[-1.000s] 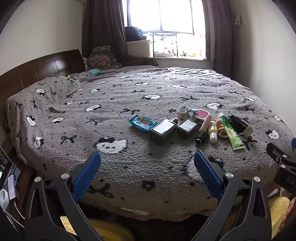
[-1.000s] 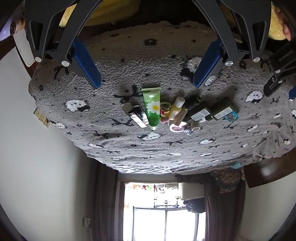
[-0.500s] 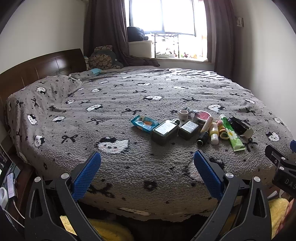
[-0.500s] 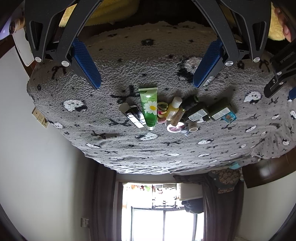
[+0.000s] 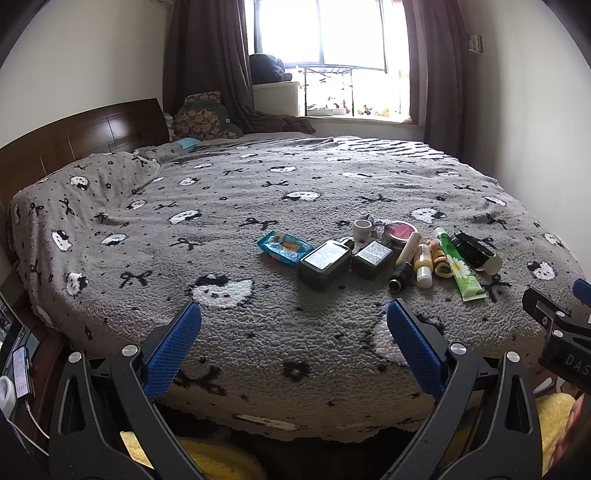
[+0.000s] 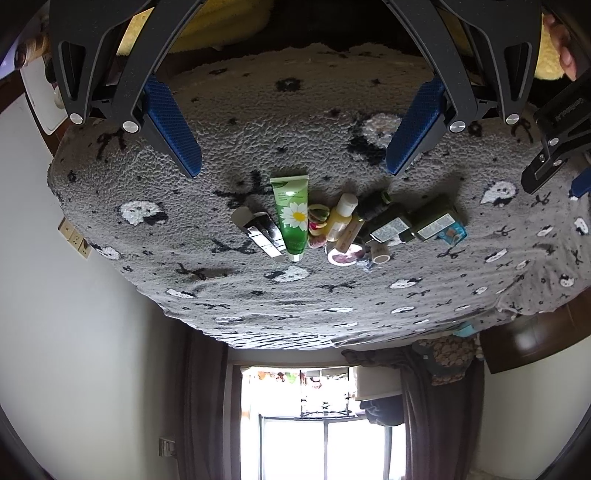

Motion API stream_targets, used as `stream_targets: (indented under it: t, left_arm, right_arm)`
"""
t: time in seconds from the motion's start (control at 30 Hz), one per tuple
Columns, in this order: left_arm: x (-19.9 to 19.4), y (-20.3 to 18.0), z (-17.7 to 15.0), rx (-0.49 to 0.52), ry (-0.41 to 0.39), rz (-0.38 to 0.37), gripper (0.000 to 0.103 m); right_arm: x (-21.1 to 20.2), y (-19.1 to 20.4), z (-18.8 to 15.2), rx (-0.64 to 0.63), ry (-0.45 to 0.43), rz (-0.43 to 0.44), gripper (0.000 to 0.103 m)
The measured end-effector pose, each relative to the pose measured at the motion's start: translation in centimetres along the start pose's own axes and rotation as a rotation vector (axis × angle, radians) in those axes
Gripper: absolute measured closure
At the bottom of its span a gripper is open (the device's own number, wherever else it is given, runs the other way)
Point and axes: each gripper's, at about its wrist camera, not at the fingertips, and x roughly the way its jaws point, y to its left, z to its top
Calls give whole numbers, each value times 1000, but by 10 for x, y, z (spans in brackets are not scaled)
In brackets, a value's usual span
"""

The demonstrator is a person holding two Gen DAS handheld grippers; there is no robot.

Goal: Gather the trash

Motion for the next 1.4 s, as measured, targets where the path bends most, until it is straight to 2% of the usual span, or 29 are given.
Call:
stream_targets:
  t: [1.4]
  left_arm:
    - [-2,9,-1,-16,-2,10,8]
  right_arm:
    - [-1,-2,1,9,0,-1,3]
